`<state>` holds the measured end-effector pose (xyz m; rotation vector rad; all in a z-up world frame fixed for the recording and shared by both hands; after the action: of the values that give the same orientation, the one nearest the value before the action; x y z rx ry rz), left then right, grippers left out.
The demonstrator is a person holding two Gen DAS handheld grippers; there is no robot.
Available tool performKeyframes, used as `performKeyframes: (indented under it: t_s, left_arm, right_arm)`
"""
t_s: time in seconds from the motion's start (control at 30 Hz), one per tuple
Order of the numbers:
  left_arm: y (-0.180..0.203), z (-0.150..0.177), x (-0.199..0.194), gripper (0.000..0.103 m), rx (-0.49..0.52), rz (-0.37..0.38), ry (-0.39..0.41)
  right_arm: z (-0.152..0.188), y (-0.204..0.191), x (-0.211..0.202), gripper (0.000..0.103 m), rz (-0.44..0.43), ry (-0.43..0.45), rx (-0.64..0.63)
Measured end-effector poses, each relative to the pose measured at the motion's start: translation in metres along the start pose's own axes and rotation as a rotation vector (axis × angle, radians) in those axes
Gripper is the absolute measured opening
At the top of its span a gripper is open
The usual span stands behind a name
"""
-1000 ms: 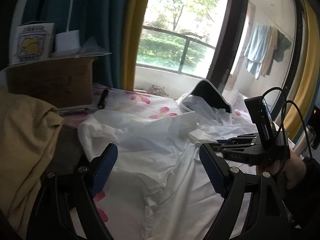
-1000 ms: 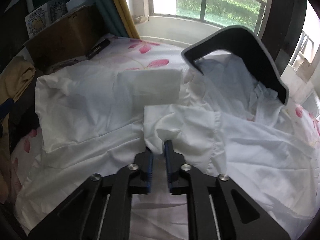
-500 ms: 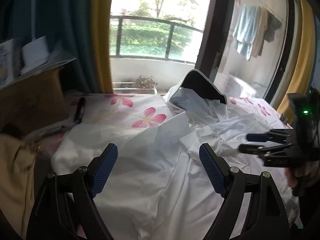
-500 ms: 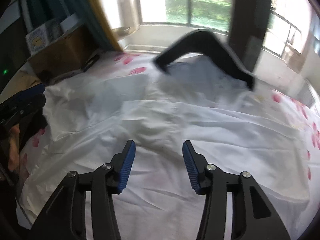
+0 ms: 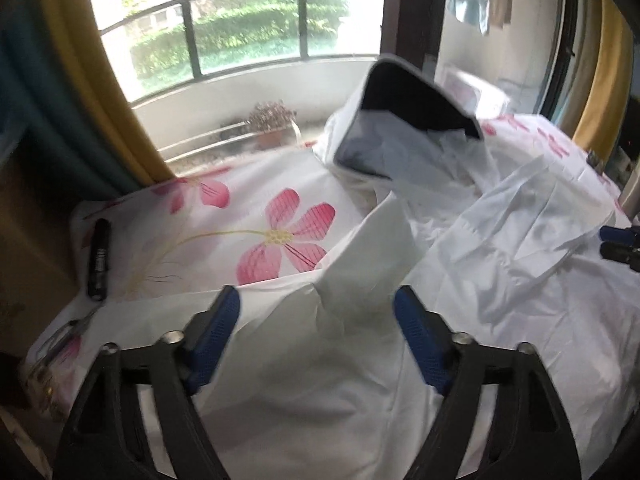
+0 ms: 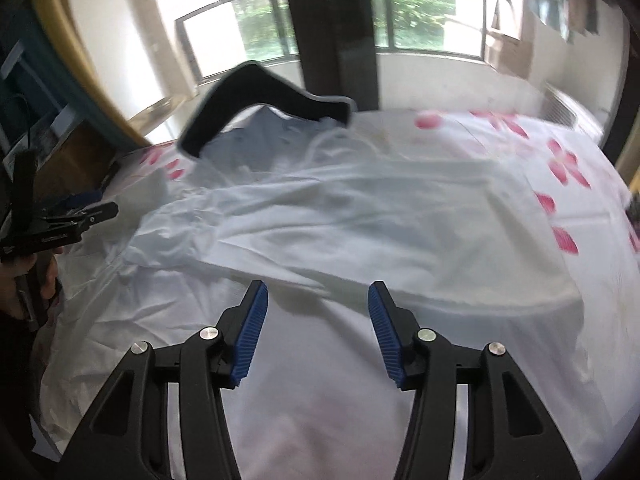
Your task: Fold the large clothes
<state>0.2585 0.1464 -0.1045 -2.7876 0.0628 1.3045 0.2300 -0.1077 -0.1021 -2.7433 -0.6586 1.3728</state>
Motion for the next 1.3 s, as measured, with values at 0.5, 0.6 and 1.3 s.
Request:
performKeyframes:
  t_s: [0.5, 0.6, 1.3]
  left_arm:
    - [0.000, -0.030, -0.039, 0.007, -0.014, -0.055, 0.116]
    - [0.000, -0.045, -0.064, 0.007, -0.024, -0.066, 0.173]
    - [0.103, -0.118, -0.136, 0.007, -0.030, 0.028, 0.336]
  right_arm:
    - [0.018, 0.040, -0.018, 0.052, -0.008, 0.003, 0.066]
    - [0.019, 0.046, -0.025, 0.052, -0.012, 0.018, 0.076]
    - [0.038, 0.118, -0.064, 0.052, -0.052, 0.086, 0.151]
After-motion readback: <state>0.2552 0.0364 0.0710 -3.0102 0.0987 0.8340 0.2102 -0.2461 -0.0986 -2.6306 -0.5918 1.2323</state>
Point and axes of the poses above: each gripper's, at about its wrist camera, not at the fingertips, and x roughly the way its jaws point, y to its right, z to its underside, the point moved 4 cm from there along x, roughly the way its jaws point, and after that the axes turned 2 degrees about x, right-handed, at the moved point
